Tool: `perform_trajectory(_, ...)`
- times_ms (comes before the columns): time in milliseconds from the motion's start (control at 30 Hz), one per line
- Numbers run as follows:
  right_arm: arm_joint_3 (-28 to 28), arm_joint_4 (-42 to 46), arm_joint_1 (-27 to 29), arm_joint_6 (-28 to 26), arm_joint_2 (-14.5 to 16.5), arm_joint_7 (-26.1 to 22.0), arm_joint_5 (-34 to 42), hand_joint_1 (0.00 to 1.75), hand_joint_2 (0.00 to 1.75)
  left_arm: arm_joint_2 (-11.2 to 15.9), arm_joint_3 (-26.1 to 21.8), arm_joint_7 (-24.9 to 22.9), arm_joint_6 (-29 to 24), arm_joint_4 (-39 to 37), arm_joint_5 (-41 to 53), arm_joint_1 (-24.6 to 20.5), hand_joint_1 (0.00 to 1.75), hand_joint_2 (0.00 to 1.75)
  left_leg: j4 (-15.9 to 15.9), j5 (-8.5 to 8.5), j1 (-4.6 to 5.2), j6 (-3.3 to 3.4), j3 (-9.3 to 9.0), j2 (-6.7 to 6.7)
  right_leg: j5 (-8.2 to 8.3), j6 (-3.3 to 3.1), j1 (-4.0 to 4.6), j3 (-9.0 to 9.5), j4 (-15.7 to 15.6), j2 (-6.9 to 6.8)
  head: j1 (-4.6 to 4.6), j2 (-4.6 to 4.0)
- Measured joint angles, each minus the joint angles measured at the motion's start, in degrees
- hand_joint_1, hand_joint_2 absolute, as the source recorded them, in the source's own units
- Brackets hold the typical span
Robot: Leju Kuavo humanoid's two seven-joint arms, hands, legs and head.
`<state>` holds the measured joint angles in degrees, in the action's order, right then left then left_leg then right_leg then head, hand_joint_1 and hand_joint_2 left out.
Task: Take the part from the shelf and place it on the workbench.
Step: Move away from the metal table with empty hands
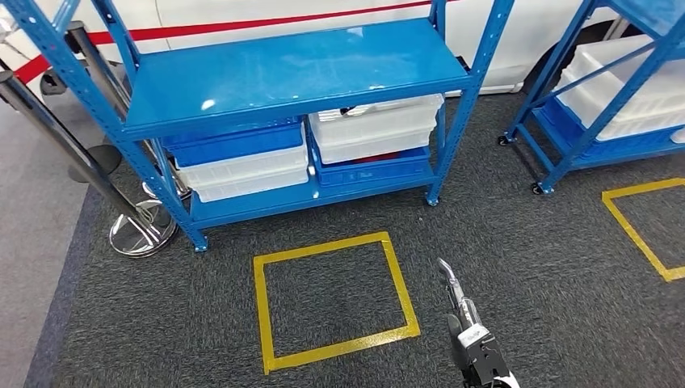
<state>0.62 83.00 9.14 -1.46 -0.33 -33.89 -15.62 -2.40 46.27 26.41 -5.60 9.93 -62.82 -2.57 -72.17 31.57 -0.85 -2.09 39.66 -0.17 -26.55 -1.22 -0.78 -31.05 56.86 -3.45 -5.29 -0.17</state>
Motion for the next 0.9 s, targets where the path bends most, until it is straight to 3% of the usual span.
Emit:
perform_trajectory(67, -0.06, -0.02, 0.01, 0.48, 0.14, -0.03, 0.37, 0.0, 0.0, 0.07, 0.01, -0.03, -0.16, -0.01, 0.01, 0.01, 0.0, 0.0, 7.57, -3.51, -0.28, -0.24, -4.24, 1.68, -0.33, 0.5, -0.08, 0.11, 0.39, -1.39, 0.0, 0.0)
perform_trajectory(133, -0.21, -0.08, -0.08, 0.82, 0.2, -0.09, 0.57, 0.0, 0.0, 0.1, 0.01, -0.2, -0.37, -0.01, 0.01, -0.1, 0.0, 0.0, 13.18, -5.26, -0.15, 0.41, -7.17, 3.29, -0.78, 1.19, 0.16, 0.2, 0.88, -2.49, 0.01, 0.0)
perform_trajectory(167, -0.31, -0.16, -0.18, 0.88, 0.21, -0.13, 0.62, 0.0, 0.0, 0.09, 0.02, -0.38, -0.49, -0.01, 0.02, -0.11, 0.0, 0.0, 14.01, -5.32, -0.04, 0.88, -7.46, 3.53, -0.91, 1.5, 0.3, 0.25, 1.01, -2.96, 0.02, 0.0)
perform_trajectory(233, -0.44, -0.43, -0.52, 1.03, 0.24, -0.16, 0.67, 0.0, 0.0, 0.09, 0.08, -0.94, -0.84, -0.01, 0.13, 0.02, 0.0, 0.0, 14.13, -5.47, 0.09, 1.85, -7.27, 2.4, -1.02, 2.17, 0.25, 0.43, 1.0, -3.66, 0.02, 0.0)
perform_trajectory(300, -0.52, -0.76, -0.85, 1.17, 0.3, -0.19, 0.8, 0.0, 0.0, 0.05, 0.16, -1.48, -1.07, -0.01, 0.32, 0.05, 0.0, 0.0, 14.48, -5.85, -0.02, 2.66, -7.31, 1.38, -2.38, 2.88, -0.2, 0.03, 2.45, -1.49, 0.02, 0.0)
perform_trajectory(367, -0.89, -1.25, -0.89, 1.26, 0.33, -0.19, 1.32, 0.0, 0.0, 0.01, 0.2, -1.97, -1.09, -0.01, 0.42, -0.13, 0.0, 0.0, 14.66, -6.14, -0.11, 3.15, -7.26, 0.39, -5.94, 3.22, -0.47, -2.51, 8.16, 1.97, 0.03, 0.0)
perform_trajectory(433, -1.43, -2.06, -0.82, 1.53, 0.36, -0.02, 2.26, 0.0, 0.0, -0.01, 0.2, -2.52, -0.98, -0.01, 0.41, -0.2, 0.0, 0.0, 14.6, -6.21, 0.04, 3.3, -7.06, -0.64, -8.83, 3.18, -0.46, -6.16, 15.42, 3.12, 0.03, 0.0)
perform_trajectory(467, -1.63, -2.51, -0.83, 1.71, 0.38, 0.1, 2.71, 0.0, 0.0, -0.04, 0.2, -2.8, -0.93, -0.01, 0.39, -0.16, 0.0, 0.0, 14.54, -6.22, 0.13, 3.32, -7.04, -1.1, -8.74, 3.08, -0.44, -7.11, 16.97, 3.22, 0.03, 0.0)
perform_trajectory(500, -1.78, -2.92, -0.89, 1.87, 0.43, 0.21, 3.1, 0.0, 0.0, -0.08, 0.2, -3.17, -0.89, -0.01, 0.36, -0.12, 0.0, 0.0, 14.48, -6.21, 0.2, 3.31, -7.07, -1.58, -7.49, 2.91, -0.43, -7.01, 16.24, 3.26, 0.03, 0.0)
perform_trajectory(567, -2.08, -3.55, -1.12, 2.09, 0.6, 0.35, 3.67, 0.0, 0.0, -0.19, 0.2, -3.98, -0.79, -0.01, 0.2, -0.13, 0.0, 0.0, 14.4, -6.14, 0.26, 3.19, -7.23, -2.27, -3.09, 2.33, -0.35, -4.07, 9.17, 3.62, 0.03, 0.0)
perform_trajectory(633, -2.33, -4.01, -1.44, 2.26, 0.81, 0.42, 3.98, 0.0, 0.0, -0.28, 0.2, -4.62, -0.52, -0.01, 0.02, -0.23, 0.0, 0.0, 14.32, -5.83, 0.42, 2.75, -7.17, -2.69, -0.85, 1.84, -0.06, -1.41, 2.81, 4.16, 0.03, 0.0)
perform_trajectory(700, -2.41, -4.27, -1.5, 2.36, 1.04, 0.44, 4.09, 0.0, 0.0, -0.33, 0.21, -5.01, -0.07, -0.01, -0.04, -0.26, 0.0, 0.0, 14.47, -5.25, 0.43, 1.96, -7.01, -2.93, -1.41, 1.39, 0.29, -0.9, 1.29, 4.3, 0.03, 0.0)
perform_trajectory(800, -2.43, -4.3, -1.25, 2.43, 1.4, 0.38, 4.27, 0.0, 0.0, -0.19, 0.24, -5.42, 0.36, 0.0, 0.12, -0.42, 0.0, 0.0, 13.37, -4.19, 0.36, 0.94, -7.16, -2.35, -1.76, 0.34, 0.0, 0.3, 0.65, 4.06, 0.02, 0.01)
perform_trajectory(833, -2.43, -4.3, -1.14, 2.46, 1.52, 0.35, 4.33, 0.0, 0.0, -0.12, 0.25, -5.51, 0.41, 0.01, 0.2, -0.54, 0.0, 0.0, 11.08, -3.29, 0.34, 0.7, -6.27, -1.77, -1.85, 0.03, -0.15, 1.0, 0.43, 3.85, 0.02, 0.01)
perform_trajectory(900, -2.44, -4.37, -0.88, 2.56, 1.7, 0.3, 4.47, 0.0, 0.0, -0.06, 0.27, -5.68, 0.53, 0.01, 0.33, -0.67, 0.0, 0.0, 3.42, -0.61, 0.18, 0.25, -2.05, -0.73, -2.57, -0.36, -0.09, 2.2, 0.34, 3.39, 0.0, 0.0)
